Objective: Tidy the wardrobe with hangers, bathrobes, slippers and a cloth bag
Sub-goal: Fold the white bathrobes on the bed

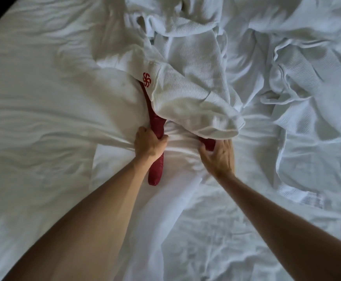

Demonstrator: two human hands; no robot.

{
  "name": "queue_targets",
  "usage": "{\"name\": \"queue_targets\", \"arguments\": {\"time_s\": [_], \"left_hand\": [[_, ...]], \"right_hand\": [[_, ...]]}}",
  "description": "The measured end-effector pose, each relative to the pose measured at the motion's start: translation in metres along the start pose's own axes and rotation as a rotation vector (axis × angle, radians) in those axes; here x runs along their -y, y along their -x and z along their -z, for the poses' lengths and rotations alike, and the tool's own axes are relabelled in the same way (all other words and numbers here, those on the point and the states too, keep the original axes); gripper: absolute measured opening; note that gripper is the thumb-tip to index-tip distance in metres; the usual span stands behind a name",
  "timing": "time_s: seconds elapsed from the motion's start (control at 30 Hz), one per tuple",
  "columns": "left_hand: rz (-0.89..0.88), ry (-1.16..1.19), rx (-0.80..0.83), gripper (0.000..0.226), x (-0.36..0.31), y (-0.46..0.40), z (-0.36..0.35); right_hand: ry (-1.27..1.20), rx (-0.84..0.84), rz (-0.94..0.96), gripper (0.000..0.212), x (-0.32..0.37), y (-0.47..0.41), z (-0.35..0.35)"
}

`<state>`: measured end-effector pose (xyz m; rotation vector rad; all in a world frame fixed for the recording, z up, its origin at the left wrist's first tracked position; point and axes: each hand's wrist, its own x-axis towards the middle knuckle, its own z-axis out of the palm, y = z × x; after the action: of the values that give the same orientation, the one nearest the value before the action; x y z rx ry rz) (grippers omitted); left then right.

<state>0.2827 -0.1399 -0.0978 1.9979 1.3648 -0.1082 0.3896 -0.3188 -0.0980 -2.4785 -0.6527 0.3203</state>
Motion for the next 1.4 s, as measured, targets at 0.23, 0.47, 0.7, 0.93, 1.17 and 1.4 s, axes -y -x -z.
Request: {"name": "queue_targets", "arguments": {"time_s": [0.23,0.47,0.7,0.93,1.17,1.4], "left_hand": [[0.053,-0.082,-0.116,0.055,-0.01,0.017,-0.008],[0.19,0.008,0.062,0.041,-0.012,0.12,-0.022],[0.338,0.105,0.123,0.036,0.014,0.264,-0.076],[0.383,0.142,0.073,0.031,0.036,0.352,-0.099],[0.405,0.153,-0.104,0.032,0.048,0.383,-0.11],[0.37,0.061,-0.156,0.055,0.068,0.381,-0.129]], "right_hand": [[0.15,0.094,-0.02,0.048,0.023,-0.039,-0.002],[0.167,0.263,-0.165,0.029,-0.002,0.045,0.028],[0.198,0.326,-0.185,0.028,-0.093,0.186,0.094],[0.186,0.318,-0.212,0.028,-0.151,0.274,0.122],[0.223,0.283,-0.371,0.026,-0.165,0.313,0.13],[0.23,0.141,-0.213,0.027,-0.133,0.304,0.107]]}}
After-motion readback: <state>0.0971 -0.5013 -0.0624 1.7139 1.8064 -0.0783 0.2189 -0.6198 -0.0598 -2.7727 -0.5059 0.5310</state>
